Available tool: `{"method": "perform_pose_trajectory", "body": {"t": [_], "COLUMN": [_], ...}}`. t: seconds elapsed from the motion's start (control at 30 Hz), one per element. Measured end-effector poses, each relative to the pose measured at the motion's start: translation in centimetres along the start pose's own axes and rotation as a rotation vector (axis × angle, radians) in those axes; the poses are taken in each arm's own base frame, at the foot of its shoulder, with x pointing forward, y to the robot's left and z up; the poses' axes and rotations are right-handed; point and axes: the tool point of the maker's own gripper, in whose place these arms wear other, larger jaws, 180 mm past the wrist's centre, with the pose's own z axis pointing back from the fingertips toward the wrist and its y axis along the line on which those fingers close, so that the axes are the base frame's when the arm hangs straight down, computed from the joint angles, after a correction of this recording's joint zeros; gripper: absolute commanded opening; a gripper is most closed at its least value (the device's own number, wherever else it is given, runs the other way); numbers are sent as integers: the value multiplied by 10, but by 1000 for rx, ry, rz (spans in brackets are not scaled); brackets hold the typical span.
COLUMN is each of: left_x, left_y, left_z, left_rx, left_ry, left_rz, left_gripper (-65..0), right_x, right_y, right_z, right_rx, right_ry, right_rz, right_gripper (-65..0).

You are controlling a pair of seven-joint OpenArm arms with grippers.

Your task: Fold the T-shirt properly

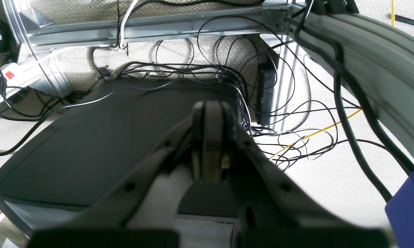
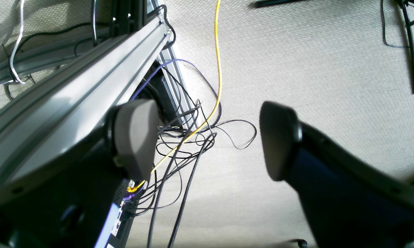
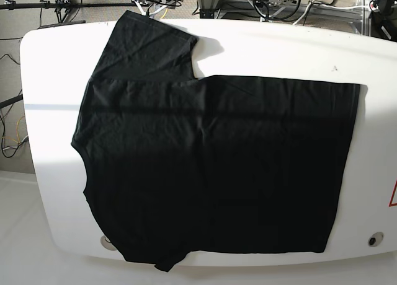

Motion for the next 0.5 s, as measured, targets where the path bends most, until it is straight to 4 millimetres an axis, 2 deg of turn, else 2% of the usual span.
{"method": "perform_pose_trajectory", "body": {"t": [0.13, 0.5], "left_x": [-6, -6], "left_y": [0, 0], "left_z": [0, 0], "left_rx": [0, -1], "left_ry": [32, 24], "left_rz": [5, 6], "left_gripper": [-641, -649], "right_x": [1, 0], "right_y": [-1, -3], "right_z": [0, 0], "right_rx": [-1, -4], "right_ry": [-13, -9], "right_rz": [5, 8], "right_gripper": [-205, -206]}}
